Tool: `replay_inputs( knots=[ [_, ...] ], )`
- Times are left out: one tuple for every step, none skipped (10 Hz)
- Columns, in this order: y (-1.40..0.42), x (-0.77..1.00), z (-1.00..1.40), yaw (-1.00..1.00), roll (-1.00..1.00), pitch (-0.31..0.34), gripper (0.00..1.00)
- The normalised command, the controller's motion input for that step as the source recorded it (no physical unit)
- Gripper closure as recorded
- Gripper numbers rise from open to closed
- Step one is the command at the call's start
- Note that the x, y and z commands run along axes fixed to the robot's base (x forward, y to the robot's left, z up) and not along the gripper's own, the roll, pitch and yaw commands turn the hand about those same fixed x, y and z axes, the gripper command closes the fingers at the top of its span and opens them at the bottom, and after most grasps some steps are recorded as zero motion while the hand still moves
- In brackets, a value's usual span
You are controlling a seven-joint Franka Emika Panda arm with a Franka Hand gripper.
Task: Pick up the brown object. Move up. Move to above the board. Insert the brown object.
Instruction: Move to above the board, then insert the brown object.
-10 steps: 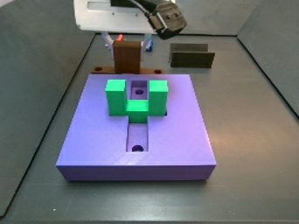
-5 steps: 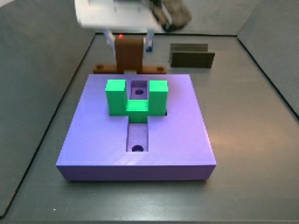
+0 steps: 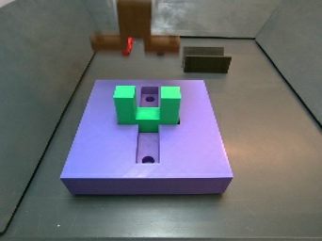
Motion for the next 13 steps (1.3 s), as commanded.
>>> replay_inputs(
  knots=[
    [-0.01,0.01,1.4,0.0,-0.03,0.024,1.0],
    [-0.01,0.05,1.4,-0.01,-0.04,0.073,1.0],
    [0.0,0.01,0.71,-0.01,-0.04,0.094,1.0],
    [0.0,0.02,0.3,-0.01,-0.04,0.058,1.0],
    [-1.4,0.5,0.43,-0.09,0.02,0.123,1.0],
    [-1.4,0.49,0.41,-0.08,0.03,0.136,1.0],
    [-1.4,0.59,0.38,-0.03,0.1,0.215,1.0],
    [-1.4,0.67,0.4,-0.01,0.07,0.22,1.0],
    [-0.61,0.31,0.19,0.0,0.08,0.202,1.0],
    [0.13,0.0,0.0,0.0,-0.02,0.0,1.0],
    [0.0,0.0,0.0,0.0,-0.02,0.0,1.0],
    [0.0,-0.05,-0.03,0.0,-0.02,-0.087,1.0],
    [0.01,0.05,-0.1,-0.03,-0.14,0.0,1.0]
  ],
)
